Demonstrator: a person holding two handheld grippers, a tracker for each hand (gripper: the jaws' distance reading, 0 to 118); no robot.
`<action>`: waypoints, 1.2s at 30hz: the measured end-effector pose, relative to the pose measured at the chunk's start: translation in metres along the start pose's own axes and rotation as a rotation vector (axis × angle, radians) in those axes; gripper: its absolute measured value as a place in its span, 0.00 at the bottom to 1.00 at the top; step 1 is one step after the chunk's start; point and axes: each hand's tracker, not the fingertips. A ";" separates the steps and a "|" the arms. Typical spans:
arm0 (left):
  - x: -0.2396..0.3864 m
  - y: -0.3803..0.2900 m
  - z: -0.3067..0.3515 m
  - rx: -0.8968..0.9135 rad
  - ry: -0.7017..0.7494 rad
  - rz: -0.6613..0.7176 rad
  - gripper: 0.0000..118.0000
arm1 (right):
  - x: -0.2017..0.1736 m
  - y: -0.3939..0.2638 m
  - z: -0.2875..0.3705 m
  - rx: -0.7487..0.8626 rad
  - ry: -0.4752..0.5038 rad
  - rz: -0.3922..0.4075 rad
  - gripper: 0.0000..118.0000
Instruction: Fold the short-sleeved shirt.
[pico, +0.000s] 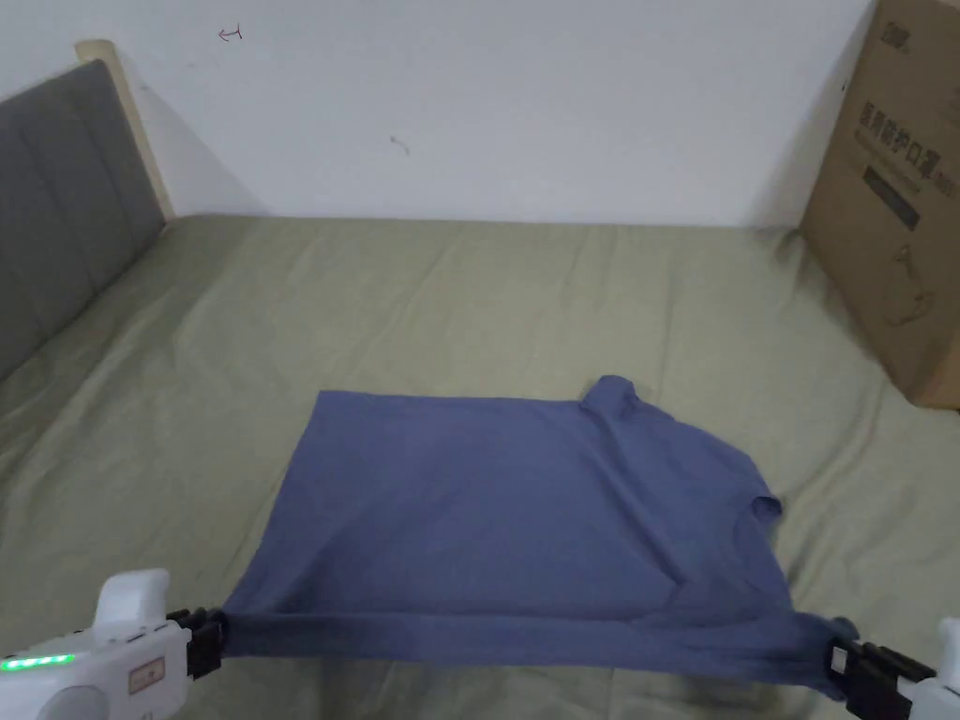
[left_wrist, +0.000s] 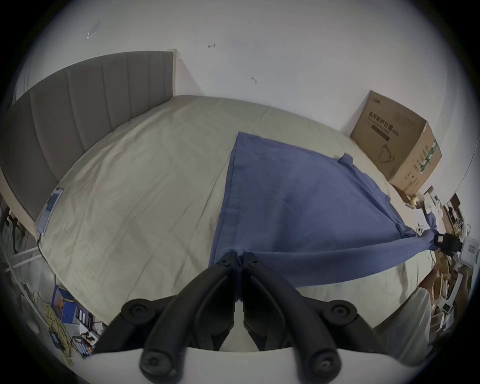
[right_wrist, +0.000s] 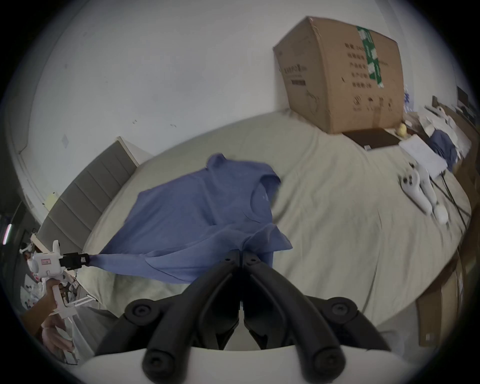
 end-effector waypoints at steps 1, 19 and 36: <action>-0.001 -0.004 -0.002 -0.018 0.007 0.002 0.03 | 0.001 -0.007 -0.003 -0.031 -0.021 -0.007 0.00; 0.002 -0.022 -0.017 -0.174 -0.005 0.153 0.61 | -0.010 -0.021 -0.035 -0.218 -0.139 -0.031 0.47; 0.109 0.102 0.124 0.661 -0.039 -0.084 0.76 | -0.154 0.113 0.085 0.620 -0.204 0.340 0.85</action>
